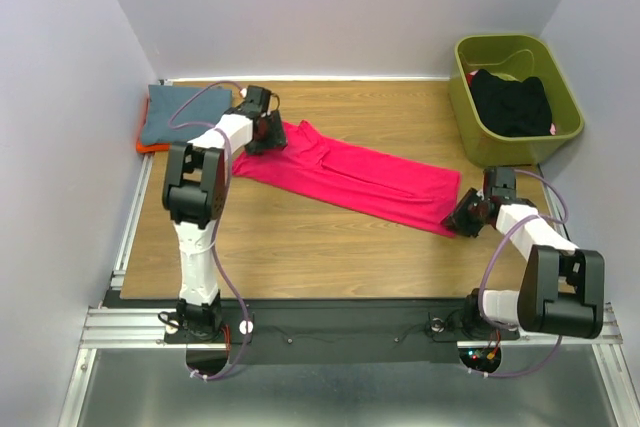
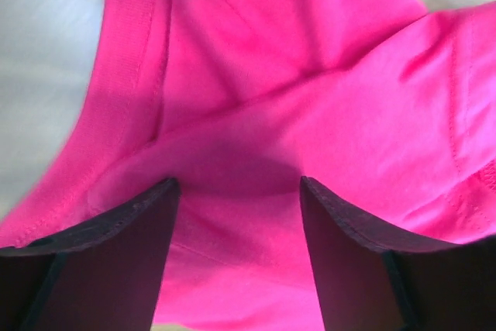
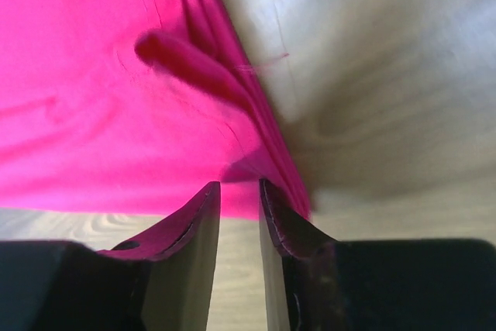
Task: Fold and stack the t-shirts
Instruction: Fold the tshirt
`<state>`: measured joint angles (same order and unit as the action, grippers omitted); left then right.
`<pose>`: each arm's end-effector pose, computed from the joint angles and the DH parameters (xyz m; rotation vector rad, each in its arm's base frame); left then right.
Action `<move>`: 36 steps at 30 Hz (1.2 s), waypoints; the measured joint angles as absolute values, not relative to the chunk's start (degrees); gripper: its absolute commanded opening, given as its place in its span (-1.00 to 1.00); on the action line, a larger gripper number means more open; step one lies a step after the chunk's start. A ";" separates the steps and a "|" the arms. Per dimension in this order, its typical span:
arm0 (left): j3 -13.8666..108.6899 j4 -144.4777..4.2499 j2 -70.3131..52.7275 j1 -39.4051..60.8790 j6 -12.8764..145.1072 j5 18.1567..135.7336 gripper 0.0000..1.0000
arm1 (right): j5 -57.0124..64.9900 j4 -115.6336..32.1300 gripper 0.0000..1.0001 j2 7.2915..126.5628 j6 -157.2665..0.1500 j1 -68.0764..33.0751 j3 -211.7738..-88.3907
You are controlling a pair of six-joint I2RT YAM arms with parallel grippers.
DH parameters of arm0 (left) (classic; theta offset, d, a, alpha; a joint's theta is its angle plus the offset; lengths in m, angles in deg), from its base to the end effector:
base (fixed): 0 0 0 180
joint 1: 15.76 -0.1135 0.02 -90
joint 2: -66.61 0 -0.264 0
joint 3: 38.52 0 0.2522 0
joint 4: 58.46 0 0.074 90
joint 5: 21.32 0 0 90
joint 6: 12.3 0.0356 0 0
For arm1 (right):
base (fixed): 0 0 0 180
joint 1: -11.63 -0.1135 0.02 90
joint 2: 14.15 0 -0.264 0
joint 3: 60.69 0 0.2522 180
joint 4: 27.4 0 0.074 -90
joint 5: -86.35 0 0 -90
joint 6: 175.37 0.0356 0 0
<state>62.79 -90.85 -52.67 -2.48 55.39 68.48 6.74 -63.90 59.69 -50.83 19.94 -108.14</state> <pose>0.4467 -0.1053 0.1816 -0.1959 2.4608 -0.2678 0.2207 -0.0257 0.1579 0.9297 2.5310 0.3862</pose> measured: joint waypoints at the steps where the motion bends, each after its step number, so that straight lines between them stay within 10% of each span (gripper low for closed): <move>1: 65.26 -91.81 -54.03 -2.24 55.59 68.37 0.57 | 7.00 -65.21 -0.30 59.19 -51.02 19.94 -108.18; 12: 75.23 -93.39 -58.35 -0.87 57.29 66.79 0.67 | 7.88 -74.26 -0.10 55.38 -59.29 12.10 -125.71; 22: 61.72 -92.58 -41.35 0.99 52.05 63.58 0.45 | -2.09 -73.78 -0.12 76.43 -69.45 -12.58 -136.12; 36: 72.30 -93.34 -58.31 2.13 52.16 62.14 0.41 | -6.57 -73.49 -0.12 86.79 -74.87 -15.03 -137.84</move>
